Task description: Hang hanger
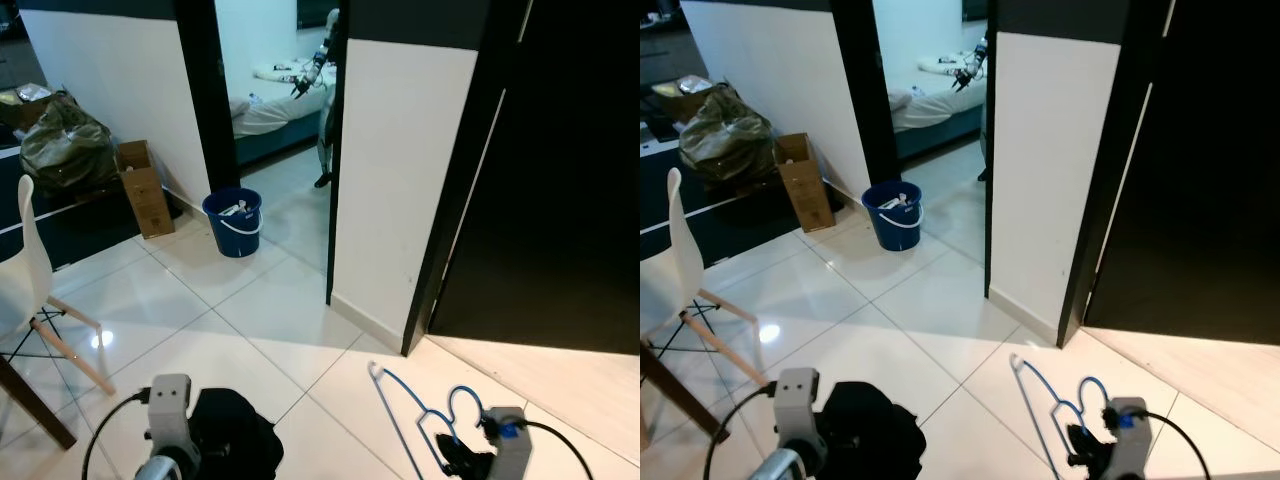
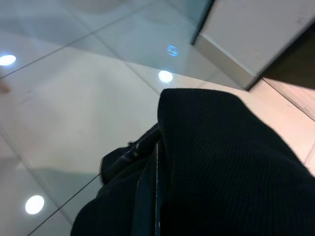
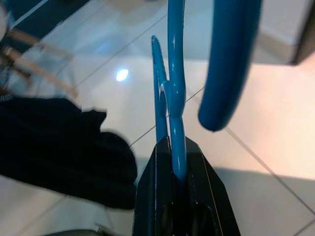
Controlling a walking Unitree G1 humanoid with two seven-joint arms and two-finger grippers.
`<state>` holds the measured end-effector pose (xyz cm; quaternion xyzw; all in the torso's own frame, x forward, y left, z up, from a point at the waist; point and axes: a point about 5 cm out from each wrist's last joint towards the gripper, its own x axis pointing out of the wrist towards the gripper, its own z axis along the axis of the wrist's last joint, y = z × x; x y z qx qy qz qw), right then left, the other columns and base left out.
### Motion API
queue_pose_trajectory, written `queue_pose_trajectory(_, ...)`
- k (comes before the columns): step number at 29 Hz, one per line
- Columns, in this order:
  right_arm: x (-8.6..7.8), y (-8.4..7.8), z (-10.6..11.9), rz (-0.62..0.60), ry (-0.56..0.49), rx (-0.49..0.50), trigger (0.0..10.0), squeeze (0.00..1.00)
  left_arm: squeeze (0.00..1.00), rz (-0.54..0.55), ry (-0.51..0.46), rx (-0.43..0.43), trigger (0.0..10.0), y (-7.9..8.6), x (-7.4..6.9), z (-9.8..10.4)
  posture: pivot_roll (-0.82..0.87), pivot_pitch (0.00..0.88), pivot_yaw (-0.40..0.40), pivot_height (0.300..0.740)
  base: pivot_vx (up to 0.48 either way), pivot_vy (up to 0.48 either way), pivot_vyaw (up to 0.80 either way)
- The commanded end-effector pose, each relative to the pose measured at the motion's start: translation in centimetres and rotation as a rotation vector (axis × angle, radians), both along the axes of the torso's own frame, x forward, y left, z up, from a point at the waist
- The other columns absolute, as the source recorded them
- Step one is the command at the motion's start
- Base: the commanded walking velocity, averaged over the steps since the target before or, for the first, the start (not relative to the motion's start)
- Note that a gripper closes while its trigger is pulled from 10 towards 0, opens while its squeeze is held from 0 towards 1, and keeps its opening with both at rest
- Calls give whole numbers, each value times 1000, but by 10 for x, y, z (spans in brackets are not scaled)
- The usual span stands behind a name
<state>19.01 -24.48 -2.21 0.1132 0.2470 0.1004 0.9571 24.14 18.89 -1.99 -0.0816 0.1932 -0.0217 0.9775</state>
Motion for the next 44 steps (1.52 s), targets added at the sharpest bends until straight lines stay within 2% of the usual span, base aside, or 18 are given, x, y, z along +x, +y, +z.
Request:
queue_pose_trajectory(1, 1, 1, 0, 5, -2, -2, 10000, 0, 0, 5, -1, 9, 10000, 3, -1, 0, -72, 0, 0, 740, 0, 0, 712)
queue_pose_trajectory(28, 2, 0, -3, -10, 2, 9, 10000, 0, 0, 8, 5, 8, 10000, 4, 0, 0, -71, 0, 2, 740, 0, 0, 706)
queue_pose_trajectory(33, 3, -1, -3, -19, -2, 19, 10000, 0, 0, 13, 6, 8, 10000, 5, 0, 0, -68, 0, 1, 740, 0, 0, 0)
queue_pose_trajectory(44, 6, 5, 3, 22, -22, -4, 10000, 0, 0, 11, 14, 7, 10000, 6, 0, -2, -69, 0, 5, 740, 0, 0, 703)
